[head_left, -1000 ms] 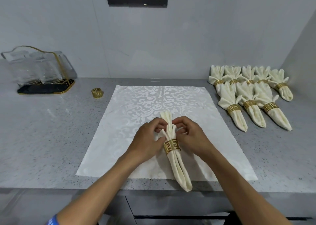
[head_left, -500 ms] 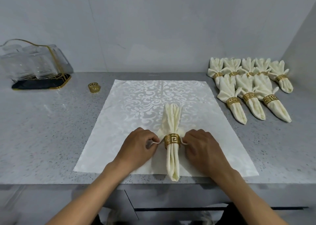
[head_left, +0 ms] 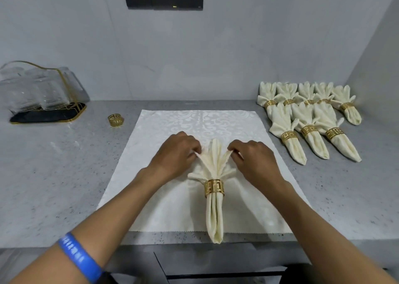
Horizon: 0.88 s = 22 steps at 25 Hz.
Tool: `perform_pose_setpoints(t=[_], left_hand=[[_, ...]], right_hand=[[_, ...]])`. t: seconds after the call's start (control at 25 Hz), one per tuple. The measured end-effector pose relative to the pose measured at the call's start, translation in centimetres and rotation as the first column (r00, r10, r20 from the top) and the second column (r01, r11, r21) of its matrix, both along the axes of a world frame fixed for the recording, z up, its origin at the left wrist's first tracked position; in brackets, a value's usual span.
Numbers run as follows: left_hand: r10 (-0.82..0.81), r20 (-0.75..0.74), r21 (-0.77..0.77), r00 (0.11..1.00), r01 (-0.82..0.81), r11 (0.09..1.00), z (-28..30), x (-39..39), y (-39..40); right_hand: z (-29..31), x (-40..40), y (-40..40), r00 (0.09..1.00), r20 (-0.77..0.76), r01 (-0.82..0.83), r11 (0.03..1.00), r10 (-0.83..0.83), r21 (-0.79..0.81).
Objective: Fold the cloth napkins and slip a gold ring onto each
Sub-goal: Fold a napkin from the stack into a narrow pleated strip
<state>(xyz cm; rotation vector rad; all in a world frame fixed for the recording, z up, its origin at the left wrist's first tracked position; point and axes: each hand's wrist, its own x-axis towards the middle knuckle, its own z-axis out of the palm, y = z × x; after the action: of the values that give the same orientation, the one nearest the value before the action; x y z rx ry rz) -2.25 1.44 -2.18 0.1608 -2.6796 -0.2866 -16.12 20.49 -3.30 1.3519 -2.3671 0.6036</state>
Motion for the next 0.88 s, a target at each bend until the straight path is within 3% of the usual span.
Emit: perform_pose_setpoints(t=[0.08,0.24,0.32,0.44,0.56,0.68,0.88], left_hand=[[0.042,-0.084,0.124,0.996,-0.031,0.992,-1.5,2.5,-1.3],[0.115,-0.098,0.297,0.989,-0.081,0.952,-3.2,6.3,0.1],[0.082,-0.083,0.199,0.993,-0.065,0.978,-3.4,5.9,2.0],[-0.033,-0.003,0.075,0.999,0.033,0.997,-3.5,4.2,4.3],[-0.076,0.097,0.183,0.992,0.057,0.982,-3.9,2.9,5.9],[-0.097,0.157,0.241,0.983,0.057,0.969,-3.7,1.9,7.4],[-0.147,0.103,0.219,0.984,0.122,0.968,-2.9,-5.1,11.2]], right_hand=[[-1.0,-1.1,2.2,0.994,0.104,0.051,0.997,-0.045,-0.055],[-1.9,0.6,4.4,0.918,0.363,0.211,0.971,-0.157,-0.114],[-1.6,3.4,3.6,0.927,0.337,0.213,0.971,-0.165,-0.109],[-0.7,7.6,1.7,0.947,0.270,0.156,0.983,-0.177,0.097],[-0.8,8.4,0.3,0.952,0.186,0.196,0.951,-0.243,0.237],[-1.2,6.8,1.8,0.945,0.203,0.230,0.961,-0.258,0.153],[1.6,-0.7,10.3,0.886,0.209,0.419,0.908,-0.415,0.028]])
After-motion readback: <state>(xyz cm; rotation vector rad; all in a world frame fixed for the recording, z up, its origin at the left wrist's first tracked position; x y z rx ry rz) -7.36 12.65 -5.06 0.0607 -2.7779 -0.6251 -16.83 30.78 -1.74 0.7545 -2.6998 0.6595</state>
